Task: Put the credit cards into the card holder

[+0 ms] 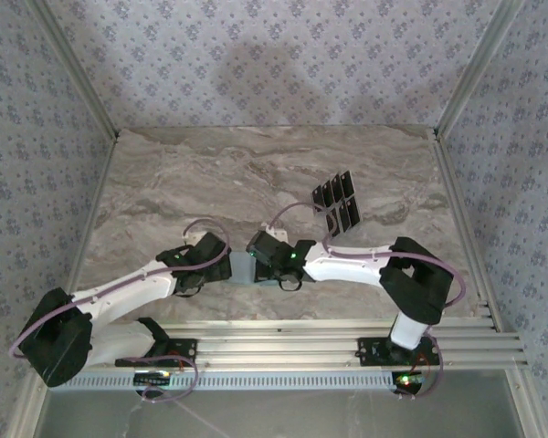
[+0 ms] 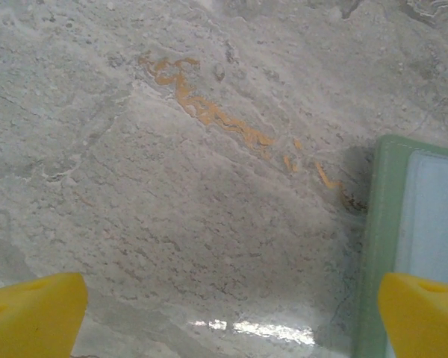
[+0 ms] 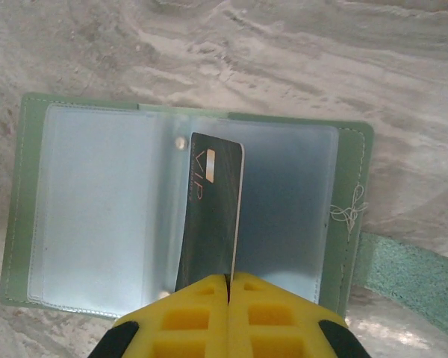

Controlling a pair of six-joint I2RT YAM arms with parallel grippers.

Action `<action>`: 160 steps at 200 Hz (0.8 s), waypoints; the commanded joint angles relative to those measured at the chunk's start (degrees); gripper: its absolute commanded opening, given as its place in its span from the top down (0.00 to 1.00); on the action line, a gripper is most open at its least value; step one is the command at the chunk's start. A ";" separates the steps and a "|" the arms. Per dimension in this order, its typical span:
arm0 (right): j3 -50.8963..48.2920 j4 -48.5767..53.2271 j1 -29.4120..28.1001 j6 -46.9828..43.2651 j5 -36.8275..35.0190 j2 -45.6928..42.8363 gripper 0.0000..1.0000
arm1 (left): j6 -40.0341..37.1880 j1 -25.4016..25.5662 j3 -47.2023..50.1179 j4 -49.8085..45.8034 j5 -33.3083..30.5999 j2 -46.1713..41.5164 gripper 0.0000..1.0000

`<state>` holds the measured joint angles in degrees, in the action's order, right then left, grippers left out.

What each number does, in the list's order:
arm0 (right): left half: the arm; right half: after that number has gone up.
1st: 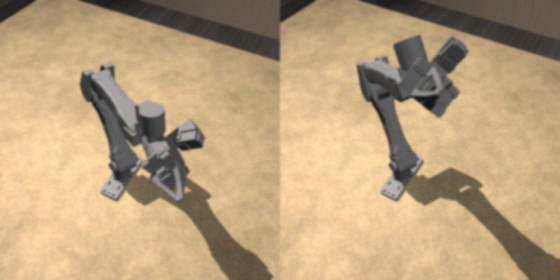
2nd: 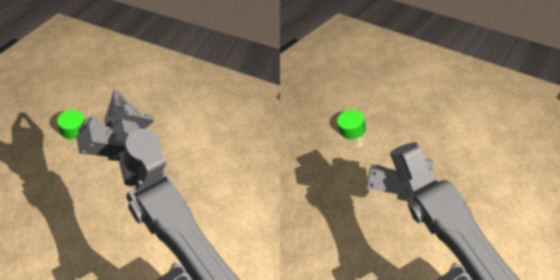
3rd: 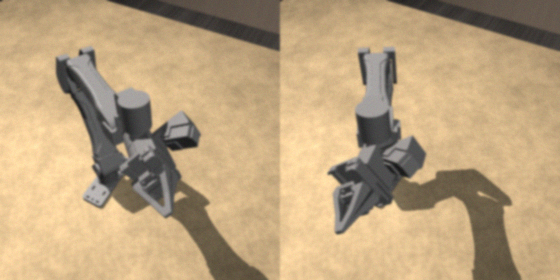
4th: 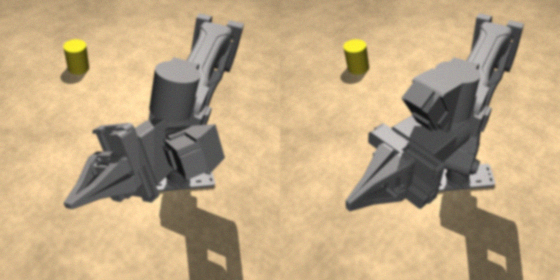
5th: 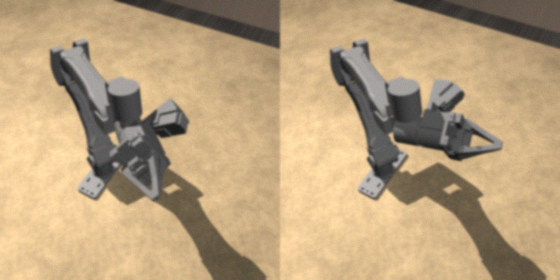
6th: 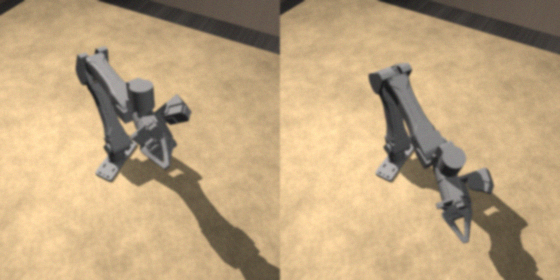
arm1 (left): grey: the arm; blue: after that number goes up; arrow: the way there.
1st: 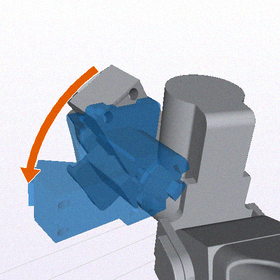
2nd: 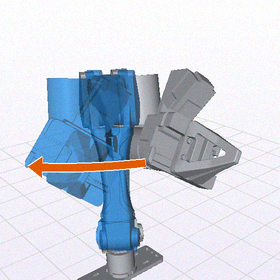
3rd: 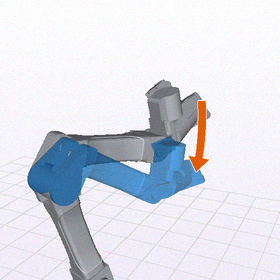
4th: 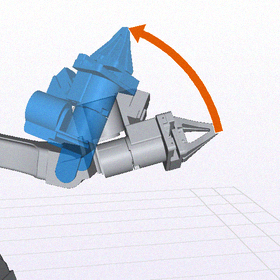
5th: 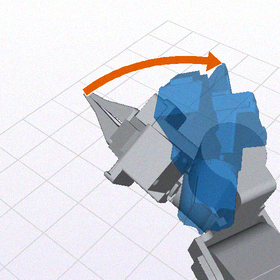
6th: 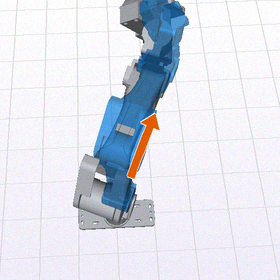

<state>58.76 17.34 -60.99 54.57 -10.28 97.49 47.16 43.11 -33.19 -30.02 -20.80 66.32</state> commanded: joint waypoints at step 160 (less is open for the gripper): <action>-2.97 -5.70 3.51 -4.05 7.29 0.12 1.00 | -4.46 1.04 -2.48 3.09 1.39 10.95 0.00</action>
<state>57.17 11.03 -57.69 50.54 -3.60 97.06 42.48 43.90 -34.57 -23.38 -16.56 76.47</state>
